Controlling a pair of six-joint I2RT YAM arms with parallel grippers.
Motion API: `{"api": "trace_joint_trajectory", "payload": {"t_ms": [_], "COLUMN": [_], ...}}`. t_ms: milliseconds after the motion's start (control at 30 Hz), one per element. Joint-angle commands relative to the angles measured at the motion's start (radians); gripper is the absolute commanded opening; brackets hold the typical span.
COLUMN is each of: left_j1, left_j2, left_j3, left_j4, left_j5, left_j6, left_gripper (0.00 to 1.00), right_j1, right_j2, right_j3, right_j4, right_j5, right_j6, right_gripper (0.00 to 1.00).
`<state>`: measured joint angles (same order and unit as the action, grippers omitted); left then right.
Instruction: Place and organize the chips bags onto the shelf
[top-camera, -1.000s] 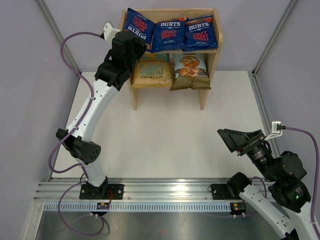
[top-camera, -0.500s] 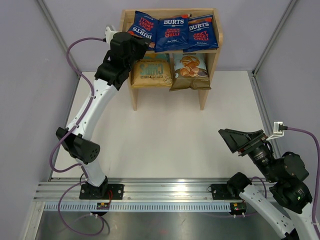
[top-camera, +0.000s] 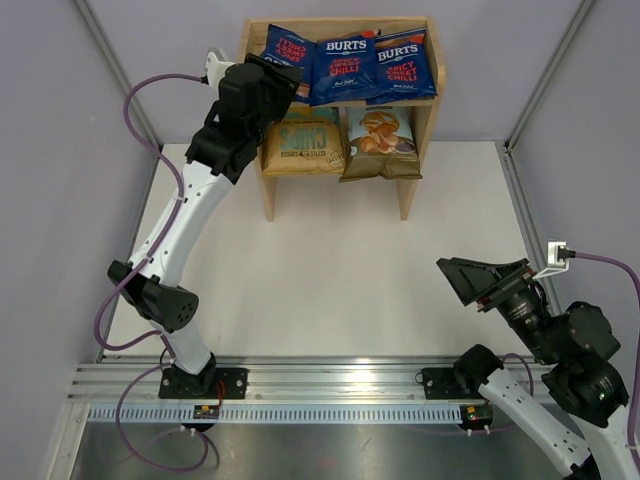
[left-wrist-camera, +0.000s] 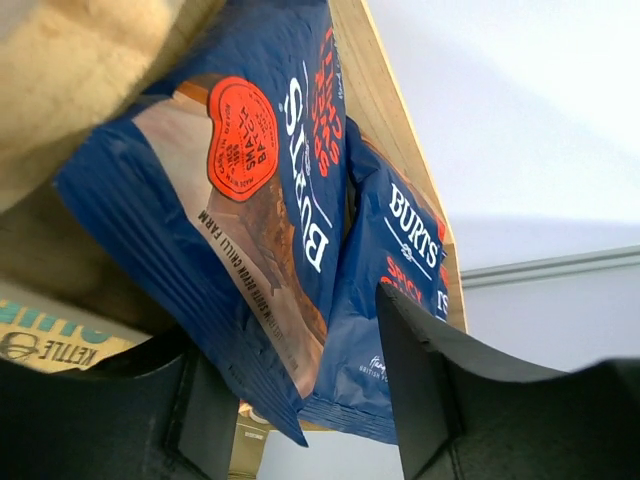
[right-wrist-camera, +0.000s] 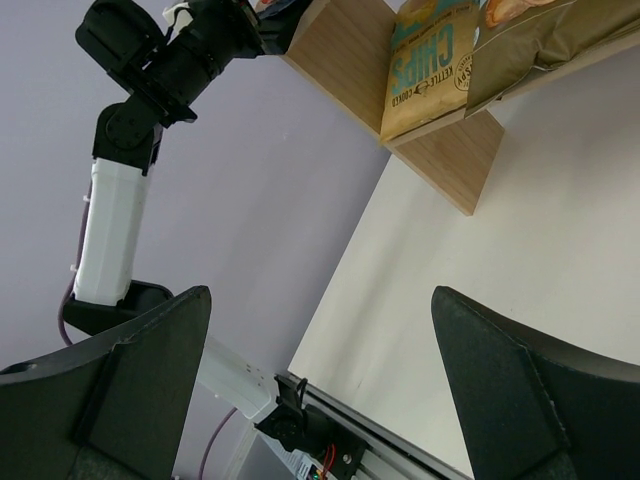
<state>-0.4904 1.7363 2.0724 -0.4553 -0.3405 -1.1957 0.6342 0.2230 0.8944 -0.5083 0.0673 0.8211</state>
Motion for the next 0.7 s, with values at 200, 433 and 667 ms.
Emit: {"api": "trace_joint_trajectory", "payload": {"t_ms": [200, 433, 667], "left_j1": [-0.004, -0.022, -0.027], "left_j2": [-0.018, -0.141, -0.392], "left_j3": [0.06, -0.024, -0.274], "left_j4": [-0.243, -0.227, -0.189], "left_j5": [-0.144, -0.179, -0.221], "left_j6": [0.129, 0.232, 0.386], "left_gripper": [0.65, 0.93, 0.99], "right_j1": [0.002, 0.004, 0.002], "right_j2": [0.056, 0.13, 0.397], "right_j3": [0.034, 0.06, 0.173], "right_j4": [0.007, -0.025, -0.153], "right_j5": [-0.001, -0.02, 0.165], "right_j6": [-0.023, -0.102, -0.344], "right_gripper": [0.99, 1.0, 0.99]}}
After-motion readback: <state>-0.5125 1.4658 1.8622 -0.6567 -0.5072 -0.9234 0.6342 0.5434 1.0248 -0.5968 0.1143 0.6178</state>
